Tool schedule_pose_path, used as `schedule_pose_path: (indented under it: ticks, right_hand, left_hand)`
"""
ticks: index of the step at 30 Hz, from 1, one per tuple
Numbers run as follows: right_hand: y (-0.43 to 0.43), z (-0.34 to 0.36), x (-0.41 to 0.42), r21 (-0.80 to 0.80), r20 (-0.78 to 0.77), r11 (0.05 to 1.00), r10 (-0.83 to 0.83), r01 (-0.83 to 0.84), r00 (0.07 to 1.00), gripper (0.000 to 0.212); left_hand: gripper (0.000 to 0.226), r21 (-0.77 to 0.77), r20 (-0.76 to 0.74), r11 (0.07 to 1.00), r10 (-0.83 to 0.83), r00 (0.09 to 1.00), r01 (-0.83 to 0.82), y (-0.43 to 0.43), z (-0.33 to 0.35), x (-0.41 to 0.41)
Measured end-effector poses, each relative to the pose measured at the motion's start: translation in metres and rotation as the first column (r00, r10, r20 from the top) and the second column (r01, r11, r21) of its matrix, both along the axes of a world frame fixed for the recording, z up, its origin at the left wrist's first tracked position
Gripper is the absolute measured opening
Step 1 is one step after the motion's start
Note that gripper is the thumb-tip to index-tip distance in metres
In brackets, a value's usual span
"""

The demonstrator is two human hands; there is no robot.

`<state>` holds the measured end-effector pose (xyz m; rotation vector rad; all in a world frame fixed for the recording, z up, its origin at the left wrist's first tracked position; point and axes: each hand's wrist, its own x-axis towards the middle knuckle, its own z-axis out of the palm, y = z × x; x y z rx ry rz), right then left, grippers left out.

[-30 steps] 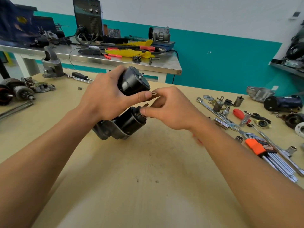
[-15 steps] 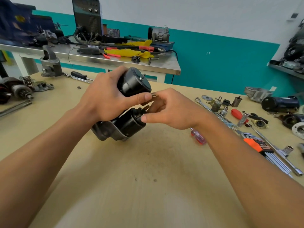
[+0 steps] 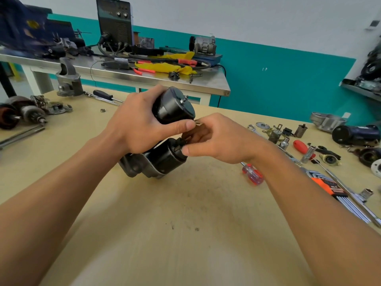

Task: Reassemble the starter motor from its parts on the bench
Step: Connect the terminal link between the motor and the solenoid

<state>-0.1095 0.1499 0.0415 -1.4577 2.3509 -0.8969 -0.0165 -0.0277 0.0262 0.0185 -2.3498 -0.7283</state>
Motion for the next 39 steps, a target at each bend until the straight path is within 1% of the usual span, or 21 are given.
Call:
schedule_pose_path:
  ticks: [1,3,5,8,9,11,13,15,17,19,21,23,25,28,29,31,32,33,36,38,39]
  right_hand:
    - [0.000,-0.002,0.000,0.001,-0.019,1.000,0.004,-0.004,1.000,0.017]
    - [-0.005,-0.007,0.002,-0.072,-0.069,0.996,-0.051,0.046,0.996,0.016]
    - [-0.007,-0.007,0.001,-0.106,-0.046,0.991,-0.083,0.078,0.996,0.016]
    - [-0.004,-0.003,-0.001,-0.016,-0.009,1.000,-0.019,0.019,1.000,0.017]
    - [-0.003,-0.004,-0.002,-0.014,-0.024,1.000,-0.024,0.023,0.999,0.016]
    - [-0.006,-0.005,-0.001,-0.069,-0.072,0.996,-0.066,0.062,0.995,0.012]
    - [-0.007,-0.003,0.000,-0.074,-0.052,0.996,-0.061,0.057,0.997,0.010]
    - [-0.002,0.002,-0.002,0.003,-0.010,1.000,-0.007,0.007,1.000,0.010]
    - [0.001,0.003,-0.002,0.044,-0.048,0.999,0.001,0.001,0.999,0.015]
    - [-0.003,0.000,-0.001,-0.017,-0.090,0.999,-0.041,0.039,0.995,0.012]
    - [-0.006,0.000,0.000,-0.052,-0.082,0.997,-0.061,0.057,0.995,0.013]
    - [-0.002,0.002,-0.001,-0.011,-0.051,1.000,-0.018,0.017,0.999,0.010]
    - [0.001,0.001,-0.001,0.006,-0.071,1.000,-0.001,0.001,0.997,0.013]
    - [-0.007,-0.006,0.000,-0.105,-0.138,0.992,-0.083,0.069,0.987,0.016]
    - [-0.009,-0.005,-0.001,-0.106,-0.139,0.992,-0.085,0.071,0.987,0.018]
    - [-0.005,0.001,-0.011,-0.046,-0.077,0.998,-0.046,0.042,0.996,0.011]
    - [0.001,0.005,-0.020,-0.013,-0.043,0.999,-0.046,0.046,0.998,0.004]
    - [0.007,0.008,-0.032,0.000,-0.039,0.996,-0.084,0.084,0.996,0.005]
    - [0.009,-0.003,-0.061,0.020,-0.167,0.964,-0.256,0.263,0.952,0.022]
    - [-0.005,-0.020,-0.067,0.130,-0.213,0.957,-0.228,0.259,0.950,0.031]
    - [-0.014,-0.029,-0.068,0.190,-0.208,0.953,-0.198,0.238,0.958,0.037]
  left_hand:
    - [0.074,0.000,0.003,1.000,0.002,1.000,-0.002,0.000,0.000,0.000]
    - [0.074,-0.003,0.010,1.000,-0.004,1.000,0.004,0.000,0.000,0.000]
    - [0.075,-0.012,0.006,1.000,-0.014,1.000,0.014,0.001,0.000,0.000]
    - [0.074,-0.015,-0.001,1.000,-0.008,1.000,0.008,0.000,0.000,0.000]
    - [0.074,-0.014,0.001,1.000,-0.005,1.000,0.005,-0.001,0.000,0.000]
    - [0.073,-0.015,-0.005,1.000,-0.006,1.000,0.006,0.000,0.000,0.000]
    - [0.072,-0.014,-0.016,1.000,-0.013,1.000,0.013,0.000,0.000,0.000]
    - [0.070,-0.009,-0.017,1.000,-0.014,1.000,0.014,-0.002,-0.001,-0.001]
    - [0.070,-0.002,-0.015,1.000,-0.015,1.000,0.015,-0.003,-0.002,-0.002]
    - [0.071,-0.007,-0.017,1.000,-0.027,1.000,0.027,-0.002,-0.003,-0.003]
    - [0.072,-0.015,-0.022,0.999,-0.037,0.999,0.036,-0.002,-0.002,-0.002]
    - [0.070,-0.018,-0.024,0.999,-0.038,0.999,0.038,-0.002,-0.002,-0.002]
    - [0.068,-0.011,-0.026,0.999,-0.042,0.999,0.042,-0.002,-0.002,-0.002]
    - [0.068,-0.001,-0.036,0.997,-0.076,0.996,0.076,-0.002,-0.003,-0.002]
    - [0.067,0.000,-0.044,0.996,-0.090,0.995,0.090,-0.003,-0.003,-0.002]
    - [0.065,0.014,-0.052,0.990,-0.139,0.989,0.140,-0.006,-0.002,-0.002]
    - [0.063,0.024,-0.055,0.984,-0.178,0.983,0.179,-0.007,-0.002,-0.002]
    - [0.060,0.029,-0.061,0.974,-0.222,0.973,0.224,-0.009,-0.002,-0.002]
    - [0.060,0.036,-0.100,0.942,-0.327,0.940,0.332,-0.015,-0.001,-0.002]
    - [0.062,0.033,-0.114,0.933,-0.352,0.929,0.358,-0.018,-0.002,-0.003]
    - [0.063,0.031,-0.116,0.932,-0.356,0.927,0.361,-0.019,-0.002,-0.003]
